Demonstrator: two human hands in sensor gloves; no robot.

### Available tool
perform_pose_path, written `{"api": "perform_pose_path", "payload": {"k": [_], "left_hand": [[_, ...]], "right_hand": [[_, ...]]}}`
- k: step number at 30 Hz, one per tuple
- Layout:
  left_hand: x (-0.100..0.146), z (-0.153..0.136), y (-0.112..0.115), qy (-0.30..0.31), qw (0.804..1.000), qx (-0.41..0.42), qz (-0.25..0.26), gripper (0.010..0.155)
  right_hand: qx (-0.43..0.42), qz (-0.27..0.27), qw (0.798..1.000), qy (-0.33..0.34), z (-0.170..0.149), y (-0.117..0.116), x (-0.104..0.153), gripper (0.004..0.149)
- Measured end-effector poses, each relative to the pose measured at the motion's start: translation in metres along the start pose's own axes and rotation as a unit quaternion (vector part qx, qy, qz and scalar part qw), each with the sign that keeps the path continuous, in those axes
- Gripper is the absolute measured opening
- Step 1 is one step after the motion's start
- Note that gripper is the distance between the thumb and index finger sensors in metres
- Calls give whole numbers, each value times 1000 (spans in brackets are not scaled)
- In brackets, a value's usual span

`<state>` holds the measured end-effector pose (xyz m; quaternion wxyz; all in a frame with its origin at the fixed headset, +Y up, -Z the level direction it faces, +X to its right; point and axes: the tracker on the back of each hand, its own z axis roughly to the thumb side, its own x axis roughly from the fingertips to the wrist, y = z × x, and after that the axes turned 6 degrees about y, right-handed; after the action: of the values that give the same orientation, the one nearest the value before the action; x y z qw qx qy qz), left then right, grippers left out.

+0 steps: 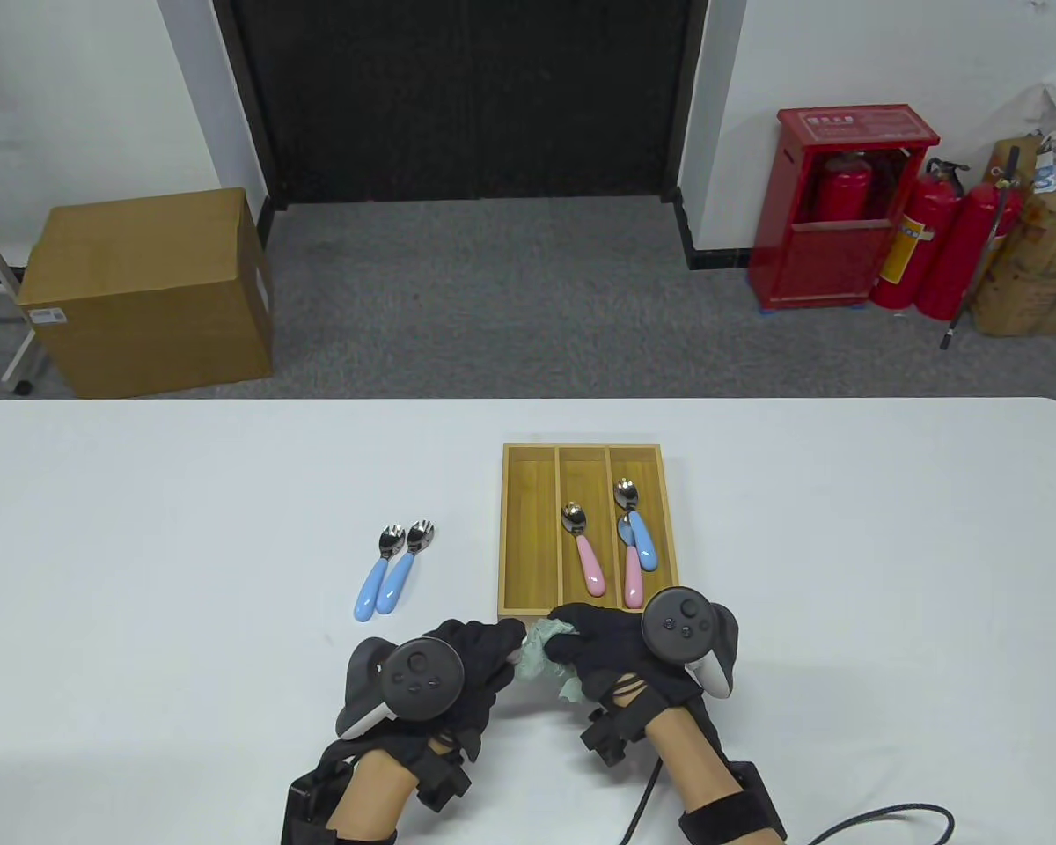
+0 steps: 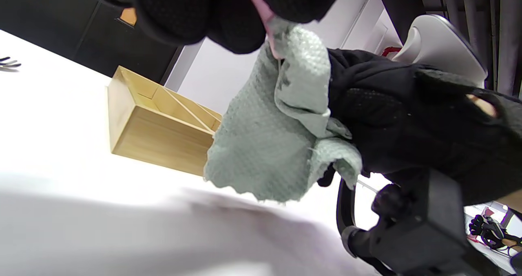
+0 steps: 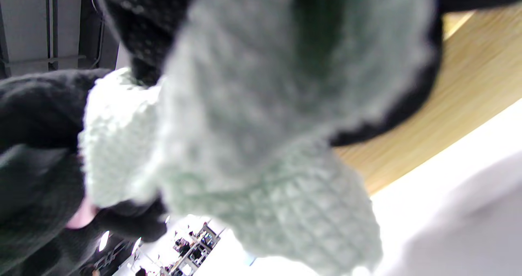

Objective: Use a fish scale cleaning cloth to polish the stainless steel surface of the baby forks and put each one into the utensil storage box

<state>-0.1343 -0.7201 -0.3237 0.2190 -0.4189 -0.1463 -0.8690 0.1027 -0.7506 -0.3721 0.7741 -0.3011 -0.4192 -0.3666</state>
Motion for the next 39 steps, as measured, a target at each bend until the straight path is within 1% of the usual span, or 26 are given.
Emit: {"api": "perform_pose_path", "payload": {"k": [2, 5, 7, 10, 13, 19, 25, 27, 29, 30, 31, 32, 34, 37, 39], "left_hand": [[2, 1, -1, 7, 1000, 1, 5, 55], [3, 6, -3, 18, 1000, -19, 9, 54], [4, 9, -2, 23, 999, -27, 9, 54], [3, 10, 0, 26, 999, -27, 6, 54], [2, 10, 0, 22, 999, -26, 5, 54], [3, 6, -2, 9, 1000, -23, 11, 54], [2, 6, -5, -7, 999, -31, 23, 55], [0, 6, -5, -20, 999, -39, 22, 55], [-2, 3, -7, -45, 997, -56, 14, 56], [-4, 1, -8, -56, 996, -64, 9, 57], [-7, -3, -8, -86, 995, -59, -5, 58], [-10, -6, -8, -104, 993, -52, -15, 61], [-20, -11, -5, -140, 988, -42, -42, 63], [-41, -15, 3, -187, 979, -34, -71, 65], [-56, -17, 7, -208, 975, -28, -72, 66]], "right_hand": [[-30, 24, 999, 14, -2, -2, 0, 46], [-80, 63, 995, 22, -3, -7, -1, 47], [-89, 78, 993, 25, -2, -8, -1, 48], [-79, 78, 994, 16, -3, -6, 0, 47], [-30, 54, 998, 10, 0, -5, 1, 47], [47, 13, 999, -9, 8, -4, 1, 46], [89, -42, 995, -25, 11, 0, 3, 45], [92, -55, 993, -42, 8, 2, 4, 45], [102, -81, 989, -76, -1, 7, 9, 44], [101, -84, 988, -81, -4, 8, 10, 45], [84, -94, 987, -100, -11, 11, 13, 45], [75, -99, 987, -105, -14, 13, 14, 45], [44, -121, 984, -123, -20, 17, 18, 45], [35, -139, 980, -135, -25, 21, 22, 45], [35, -137, 980, -140, -28, 21, 24, 46]]}}
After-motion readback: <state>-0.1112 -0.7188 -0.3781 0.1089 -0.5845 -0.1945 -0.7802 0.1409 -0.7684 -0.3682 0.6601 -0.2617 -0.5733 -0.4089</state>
